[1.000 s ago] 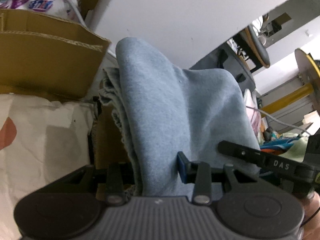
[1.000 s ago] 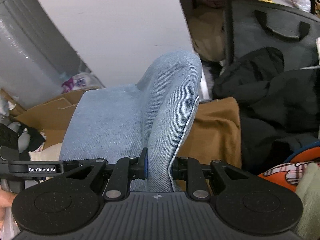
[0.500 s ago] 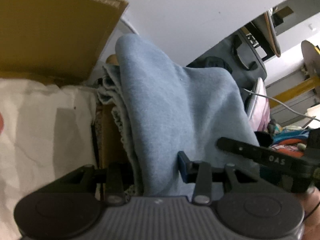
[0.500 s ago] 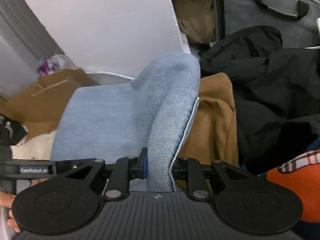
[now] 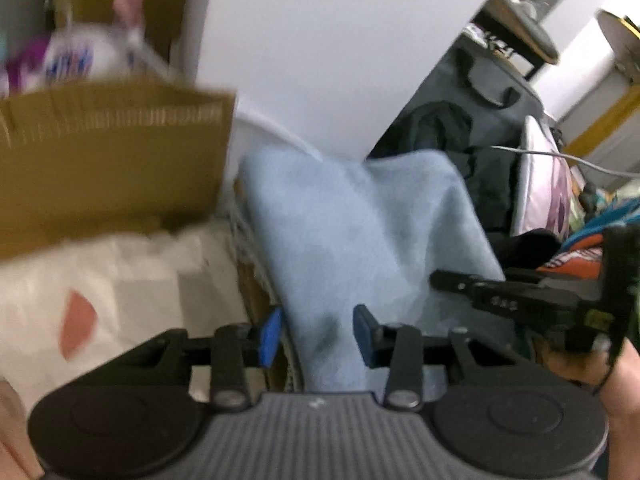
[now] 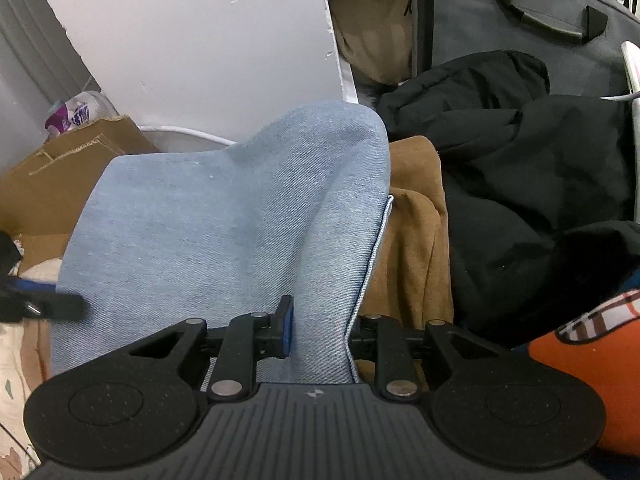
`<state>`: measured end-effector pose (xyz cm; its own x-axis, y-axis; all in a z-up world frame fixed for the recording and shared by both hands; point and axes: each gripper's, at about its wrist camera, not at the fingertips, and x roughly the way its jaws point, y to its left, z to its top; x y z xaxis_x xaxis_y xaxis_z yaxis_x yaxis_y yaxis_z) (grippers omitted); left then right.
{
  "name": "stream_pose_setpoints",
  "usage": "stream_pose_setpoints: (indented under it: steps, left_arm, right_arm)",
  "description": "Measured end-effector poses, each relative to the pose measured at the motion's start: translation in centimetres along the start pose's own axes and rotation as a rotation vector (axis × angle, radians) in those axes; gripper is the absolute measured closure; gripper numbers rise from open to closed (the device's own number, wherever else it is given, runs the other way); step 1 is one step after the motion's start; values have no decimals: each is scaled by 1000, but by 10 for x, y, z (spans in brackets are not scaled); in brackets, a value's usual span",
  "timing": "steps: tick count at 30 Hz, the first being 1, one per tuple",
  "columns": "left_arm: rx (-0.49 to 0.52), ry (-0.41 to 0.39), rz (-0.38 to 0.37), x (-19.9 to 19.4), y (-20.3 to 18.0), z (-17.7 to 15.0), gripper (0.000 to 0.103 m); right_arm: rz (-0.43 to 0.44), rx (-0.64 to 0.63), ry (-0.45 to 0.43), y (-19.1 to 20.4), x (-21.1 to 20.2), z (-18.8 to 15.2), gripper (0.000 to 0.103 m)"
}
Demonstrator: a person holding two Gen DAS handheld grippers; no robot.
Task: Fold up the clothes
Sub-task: 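Lift the folded jeans stack off the bed with both tools, then carry the jeans stack with both tools toward the brown cloth pile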
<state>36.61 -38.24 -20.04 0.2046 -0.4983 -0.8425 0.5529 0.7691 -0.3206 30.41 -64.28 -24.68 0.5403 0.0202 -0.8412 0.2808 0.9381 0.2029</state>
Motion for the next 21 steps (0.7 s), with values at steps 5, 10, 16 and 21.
stream_pose_setpoints:
  steps: [5, 10, 16, 21]
  left_arm:
    - [81, -10, 10, -17, -23, 14, 74]
    - [172, 37, 87, 11, -42, 14, 74]
    - [174, 94, 181, 58, -29, 7, 73]
    - [171, 94, 207, 72, -17, 6, 71]
  right_arm:
    - [-13, 7, -10, 3, 0, 1, 80]
    - [-22, 15, -19, 5, -1, 3, 79]
    - [-6, 1, -45, 8, -1, 2, 79]
    - [2, -38, -56, 15, 1, 9, 71]
